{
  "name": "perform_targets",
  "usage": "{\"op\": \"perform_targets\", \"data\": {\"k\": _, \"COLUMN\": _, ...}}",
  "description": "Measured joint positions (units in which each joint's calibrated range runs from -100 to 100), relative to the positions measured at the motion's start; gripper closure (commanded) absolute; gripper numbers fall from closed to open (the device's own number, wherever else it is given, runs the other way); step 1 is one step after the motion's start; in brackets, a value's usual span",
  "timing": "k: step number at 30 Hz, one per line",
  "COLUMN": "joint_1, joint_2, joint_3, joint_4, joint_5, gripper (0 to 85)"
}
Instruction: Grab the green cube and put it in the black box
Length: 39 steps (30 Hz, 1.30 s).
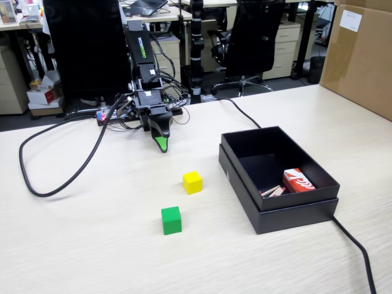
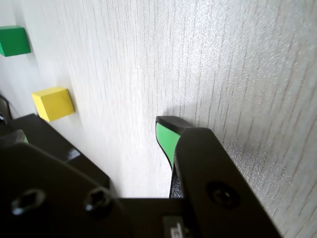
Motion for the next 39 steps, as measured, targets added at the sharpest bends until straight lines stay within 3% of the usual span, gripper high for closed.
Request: {"op": "perform_targets", "data": {"k": 39, "joint_1": -0.2, "joint_2": 0.0, "joint_3": 2.92, "joint_4": -2.56, "joint_5": 0.0, "gripper": 37.8}}
